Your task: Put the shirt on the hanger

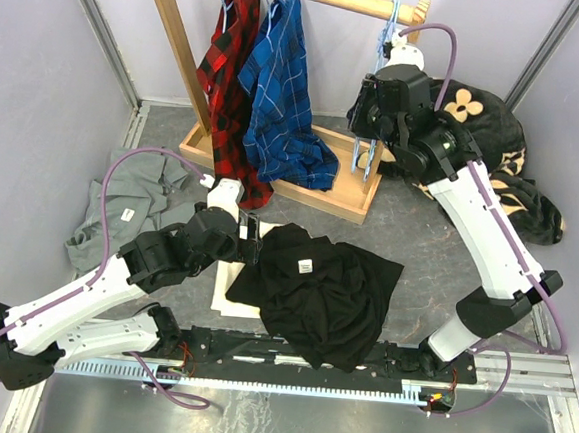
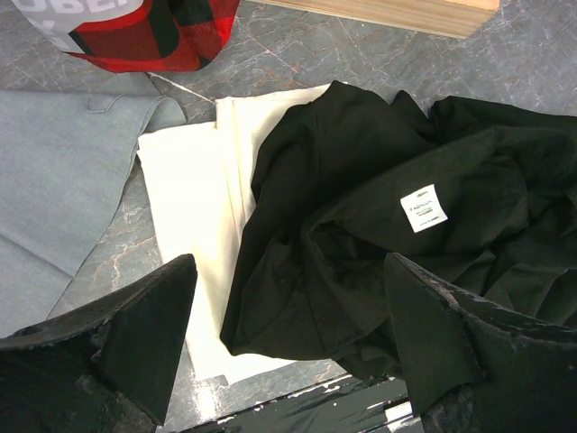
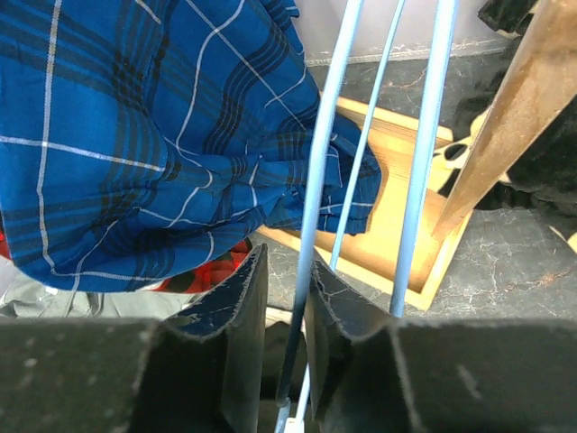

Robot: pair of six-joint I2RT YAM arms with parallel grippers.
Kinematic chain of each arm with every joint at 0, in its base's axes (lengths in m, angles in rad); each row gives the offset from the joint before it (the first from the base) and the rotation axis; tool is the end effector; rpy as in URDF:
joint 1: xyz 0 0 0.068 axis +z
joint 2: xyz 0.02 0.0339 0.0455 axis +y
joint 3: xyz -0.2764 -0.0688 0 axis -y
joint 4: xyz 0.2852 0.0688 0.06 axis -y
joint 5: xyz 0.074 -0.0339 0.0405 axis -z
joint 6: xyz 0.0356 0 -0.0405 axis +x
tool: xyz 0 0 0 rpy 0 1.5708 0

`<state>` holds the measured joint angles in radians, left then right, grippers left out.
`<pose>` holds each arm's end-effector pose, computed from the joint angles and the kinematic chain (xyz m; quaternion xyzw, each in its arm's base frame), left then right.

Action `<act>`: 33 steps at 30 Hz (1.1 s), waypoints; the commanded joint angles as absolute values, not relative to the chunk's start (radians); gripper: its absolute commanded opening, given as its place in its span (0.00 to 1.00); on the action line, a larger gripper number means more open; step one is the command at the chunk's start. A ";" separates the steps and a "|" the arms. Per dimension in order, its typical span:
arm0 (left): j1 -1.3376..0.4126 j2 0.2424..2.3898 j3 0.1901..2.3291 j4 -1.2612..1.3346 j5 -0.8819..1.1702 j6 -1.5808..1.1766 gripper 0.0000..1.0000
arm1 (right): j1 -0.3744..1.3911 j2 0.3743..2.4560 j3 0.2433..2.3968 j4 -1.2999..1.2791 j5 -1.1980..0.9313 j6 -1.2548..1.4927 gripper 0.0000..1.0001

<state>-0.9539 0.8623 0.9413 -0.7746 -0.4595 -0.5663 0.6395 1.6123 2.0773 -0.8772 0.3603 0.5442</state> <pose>0.1292 -0.1548 0.3378 0.0752 0.8840 -0.1348 0.4412 0.2946 0.2035 0.5282 0.0588 0.8270 0.1760 0.5306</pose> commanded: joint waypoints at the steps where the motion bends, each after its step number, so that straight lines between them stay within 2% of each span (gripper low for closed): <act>1: -0.950 0.855 0.936 -0.727 -0.449 -0.522 0.90 | 0.644 1.630 2.133 -0.861 0.397 0.526 0.26; 9: -0.950 0.853 0.936 -0.727 -0.453 -0.521 0.90 | 0.643 1.616 2.141 -0.856 0.411 0.517 0.00; 21: -0.950 0.758 0.940 -0.750 -0.560 -0.544 0.90 | 0.643 1.543 2.204 -0.828 0.319 0.429 0.00; 33: -0.951 0.646 0.967 -0.638 -0.628 -0.376 0.99 | 0.663 1.504 2.118 -0.885 0.126 0.508 0.00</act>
